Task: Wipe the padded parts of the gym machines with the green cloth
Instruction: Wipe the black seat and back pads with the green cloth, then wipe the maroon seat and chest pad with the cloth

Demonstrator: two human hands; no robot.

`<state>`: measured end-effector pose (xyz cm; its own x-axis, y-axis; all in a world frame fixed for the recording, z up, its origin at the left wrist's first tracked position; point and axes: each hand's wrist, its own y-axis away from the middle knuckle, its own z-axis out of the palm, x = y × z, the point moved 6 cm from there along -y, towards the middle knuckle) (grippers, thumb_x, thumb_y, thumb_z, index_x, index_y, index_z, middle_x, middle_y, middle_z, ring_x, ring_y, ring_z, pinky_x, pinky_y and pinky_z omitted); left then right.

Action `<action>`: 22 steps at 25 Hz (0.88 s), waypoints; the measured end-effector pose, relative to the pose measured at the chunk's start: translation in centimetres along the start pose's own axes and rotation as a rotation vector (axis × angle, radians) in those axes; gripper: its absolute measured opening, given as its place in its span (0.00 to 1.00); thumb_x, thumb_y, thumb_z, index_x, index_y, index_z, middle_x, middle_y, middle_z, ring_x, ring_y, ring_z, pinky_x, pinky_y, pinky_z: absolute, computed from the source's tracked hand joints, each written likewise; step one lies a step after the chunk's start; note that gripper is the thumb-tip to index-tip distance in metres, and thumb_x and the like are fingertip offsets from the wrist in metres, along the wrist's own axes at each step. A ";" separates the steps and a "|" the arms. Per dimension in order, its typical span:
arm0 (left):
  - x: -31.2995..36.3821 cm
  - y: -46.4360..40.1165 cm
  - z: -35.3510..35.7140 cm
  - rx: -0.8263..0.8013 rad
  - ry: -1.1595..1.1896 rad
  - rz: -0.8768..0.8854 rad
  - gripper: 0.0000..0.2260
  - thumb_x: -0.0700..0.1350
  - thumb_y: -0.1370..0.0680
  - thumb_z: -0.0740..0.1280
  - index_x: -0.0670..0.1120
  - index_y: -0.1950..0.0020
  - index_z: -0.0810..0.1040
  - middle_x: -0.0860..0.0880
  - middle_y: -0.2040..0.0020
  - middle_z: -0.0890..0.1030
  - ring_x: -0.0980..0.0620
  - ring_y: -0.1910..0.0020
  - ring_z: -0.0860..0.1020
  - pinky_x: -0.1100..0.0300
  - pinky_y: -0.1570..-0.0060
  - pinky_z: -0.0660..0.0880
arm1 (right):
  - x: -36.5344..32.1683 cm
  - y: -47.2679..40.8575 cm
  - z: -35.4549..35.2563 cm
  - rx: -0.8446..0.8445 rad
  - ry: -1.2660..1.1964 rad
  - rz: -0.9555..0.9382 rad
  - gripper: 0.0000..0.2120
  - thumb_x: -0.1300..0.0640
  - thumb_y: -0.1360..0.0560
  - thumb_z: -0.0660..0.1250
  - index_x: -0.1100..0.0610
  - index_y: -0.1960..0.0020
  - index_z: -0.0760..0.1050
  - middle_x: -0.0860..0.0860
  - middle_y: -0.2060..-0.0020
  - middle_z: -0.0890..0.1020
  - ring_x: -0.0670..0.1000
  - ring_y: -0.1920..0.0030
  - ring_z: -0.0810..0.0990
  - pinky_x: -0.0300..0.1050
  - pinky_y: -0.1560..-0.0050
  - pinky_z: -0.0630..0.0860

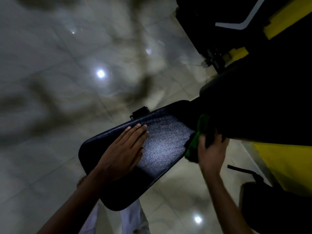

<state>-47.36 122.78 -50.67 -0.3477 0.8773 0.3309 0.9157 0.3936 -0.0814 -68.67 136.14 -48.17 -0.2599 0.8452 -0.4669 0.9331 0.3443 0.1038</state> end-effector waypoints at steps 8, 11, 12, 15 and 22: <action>-0.9 -0.3 -0.4 -0.056 0.011 0.111 0.23 0.51 0.19 0.53 0.39 0.29 0.69 0.42 0.28 0.68 0.46 0.27 0.63 0.54 0.27 0.55 | -4.2 1.8 1.6 -0.014 0.291 -0.426 0.33 0.45 0.30 0.64 0.52 0.27 0.64 0.66 0.34 0.67 0.65 0.43 0.71 0.52 0.44 0.71; -1.0 -0.4 -1.4 -0.047 0.061 0.104 0.22 0.50 0.20 0.54 0.38 0.32 0.72 0.41 0.32 0.73 0.44 0.31 0.69 0.56 0.29 0.57 | -4.8 6.5 2.2 -0.126 0.346 -0.507 0.38 0.55 0.36 0.74 0.52 0.28 0.67 0.67 0.35 0.69 0.66 0.53 0.76 0.54 0.52 0.77; -1.0 -0.2 -2.4 -0.047 0.083 0.089 0.22 0.49 0.22 0.56 0.37 0.34 0.73 0.40 0.34 0.75 0.44 0.34 0.73 0.56 0.31 0.59 | -5.3 8.4 2.2 -0.194 0.345 -0.561 0.39 0.56 0.39 0.75 0.51 0.29 0.68 0.66 0.36 0.71 0.66 0.54 0.77 0.53 0.55 0.79; -1.7 0.8 -6.6 -0.015 0.195 0.009 0.23 0.48 0.26 0.59 0.37 0.35 0.74 0.40 0.38 0.78 0.45 0.38 0.75 0.56 0.40 0.71 | -7.3 9.8 0.8 -0.347 0.310 -0.543 0.33 0.54 0.38 0.70 0.50 0.32 0.72 0.62 0.40 0.75 0.65 0.53 0.79 0.53 0.57 0.79; -5.1 1.3 -22.9 0.171 0.388 -0.147 0.24 0.54 0.26 0.59 0.39 0.38 0.76 0.42 0.43 0.80 0.54 0.44 0.71 0.69 0.44 0.63 | -24.5 7.6 -7.4 -0.315 0.095 -0.472 0.24 0.52 0.26 0.66 0.50 0.31 0.67 0.54 0.38 0.72 0.58 0.39 0.73 0.49 0.46 0.74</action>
<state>-39.80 112.51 -30.99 -0.3403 0.6539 0.6757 0.8043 0.5747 -0.1512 -57.05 121.08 -29.42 -0.6649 0.5985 -0.4469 0.5953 0.7860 0.1670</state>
